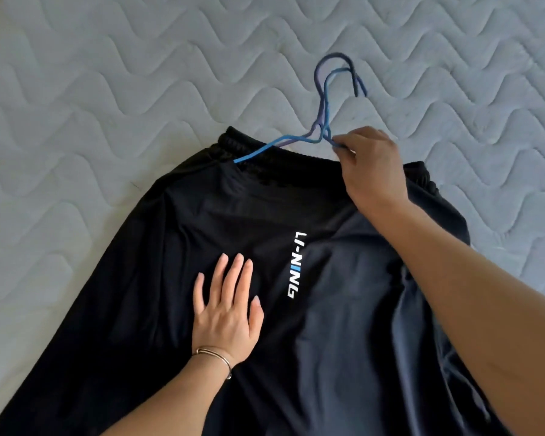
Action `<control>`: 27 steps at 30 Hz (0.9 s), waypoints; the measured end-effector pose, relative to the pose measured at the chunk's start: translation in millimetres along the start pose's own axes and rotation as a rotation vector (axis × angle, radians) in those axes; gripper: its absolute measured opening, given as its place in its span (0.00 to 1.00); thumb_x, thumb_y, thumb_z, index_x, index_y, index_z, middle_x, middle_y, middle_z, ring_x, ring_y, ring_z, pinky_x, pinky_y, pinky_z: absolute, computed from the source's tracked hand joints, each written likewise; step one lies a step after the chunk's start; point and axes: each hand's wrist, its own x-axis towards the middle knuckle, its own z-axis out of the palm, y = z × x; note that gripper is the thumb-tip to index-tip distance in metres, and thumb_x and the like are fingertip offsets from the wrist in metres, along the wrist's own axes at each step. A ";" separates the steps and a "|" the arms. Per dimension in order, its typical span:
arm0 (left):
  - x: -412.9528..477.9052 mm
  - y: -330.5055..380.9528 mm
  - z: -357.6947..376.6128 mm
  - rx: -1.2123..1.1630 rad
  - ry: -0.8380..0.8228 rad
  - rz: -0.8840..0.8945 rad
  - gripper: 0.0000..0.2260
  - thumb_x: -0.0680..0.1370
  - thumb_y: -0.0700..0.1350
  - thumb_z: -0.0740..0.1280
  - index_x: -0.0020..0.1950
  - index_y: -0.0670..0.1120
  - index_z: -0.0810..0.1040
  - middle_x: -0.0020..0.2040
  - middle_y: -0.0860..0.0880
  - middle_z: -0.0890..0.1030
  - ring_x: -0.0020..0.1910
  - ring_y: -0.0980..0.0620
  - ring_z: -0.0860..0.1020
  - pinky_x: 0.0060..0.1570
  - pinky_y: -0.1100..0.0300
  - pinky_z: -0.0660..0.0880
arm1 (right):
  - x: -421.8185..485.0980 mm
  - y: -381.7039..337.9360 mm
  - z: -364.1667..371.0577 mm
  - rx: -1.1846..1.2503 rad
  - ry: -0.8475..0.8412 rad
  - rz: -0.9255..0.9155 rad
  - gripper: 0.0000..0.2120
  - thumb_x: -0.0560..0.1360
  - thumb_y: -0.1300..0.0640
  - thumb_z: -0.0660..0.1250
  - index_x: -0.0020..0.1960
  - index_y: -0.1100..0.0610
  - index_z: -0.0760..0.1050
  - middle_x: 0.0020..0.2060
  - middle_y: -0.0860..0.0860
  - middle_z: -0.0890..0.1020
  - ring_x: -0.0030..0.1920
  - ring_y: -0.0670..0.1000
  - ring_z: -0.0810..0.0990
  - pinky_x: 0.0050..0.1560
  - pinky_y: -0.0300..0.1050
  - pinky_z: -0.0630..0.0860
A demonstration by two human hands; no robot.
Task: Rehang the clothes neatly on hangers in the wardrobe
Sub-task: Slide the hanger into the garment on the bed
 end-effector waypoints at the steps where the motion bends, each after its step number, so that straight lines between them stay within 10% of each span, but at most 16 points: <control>1: -0.5 1.4 -0.8 -0.024 0.015 0.001 0.25 0.74 0.51 0.55 0.70 0.45 0.63 0.71 0.50 0.65 0.71 0.49 0.61 0.70 0.49 0.50 | -7.7 -5.6 -13.9 -0.005 0.011 -0.024 0.11 0.76 0.61 0.62 0.54 0.63 0.81 0.48 0.60 0.81 0.51 0.59 0.78 0.49 0.47 0.72; 11: -29.8 4.0 -96.1 -0.636 -0.292 -0.119 0.19 0.78 0.44 0.60 0.69 0.47 0.68 0.72 0.52 0.67 0.73 0.53 0.62 0.72 0.58 0.56 | -128.2 -86.1 -140.0 0.212 -0.233 0.239 0.09 0.76 0.48 0.63 0.51 0.49 0.79 0.31 0.41 0.72 0.35 0.45 0.72 0.38 0.39 0.69; 15: -80.6 11.9 -202.0 -0.757 0.208 0.053 0.12 0.76 0.38 0.62 0.59 0.42 0.76 0.54 0.51 0.75 0.55 0.54 0.74 0.60 0.57 0.72 | -191.5 -107.6 -171.7 0.225 -0.242 0.308 0.10 0.76 0.49 0.61 0.47 0.51 0.80 0.27 0.46 0.71 0.31 0.47 0.69 0.40 0.43 0.67; 21: -55.7 62.7 -312.5 -0.534 -0.071 0.317 0.23 0.78 0.39 0.59 0.73 0.45 0.60 0.73 0.47 0.63 0.72 0.50 0.62 0.69 0.62 0.57 | -231.7 -143.6 -204.0 0.342 -0.188 0.296 0.07 0.76 0.48 0.62 0.40 0.42 0.76 0.33 0.50 0.79 0.36 0.53 0.77 0.43 0.48 0.74; 27: -52.7 90.7 -338.7 -0.472 -0.100 0.362 0.11 0.79 0.45 0.60 0.52 0.41 0.78 0.48 0.43 0.84 0.43 0.47 0.78 0.45 0.59 0.72 | -242.9 -142.1 -220.5 0.346 -0.201 0.293 0.06 0.75 0.47 0.62 0.45 0.44 0.77 0.28 0.45 0.73 0.32 0.47 0.71 0.39 0.44 0.68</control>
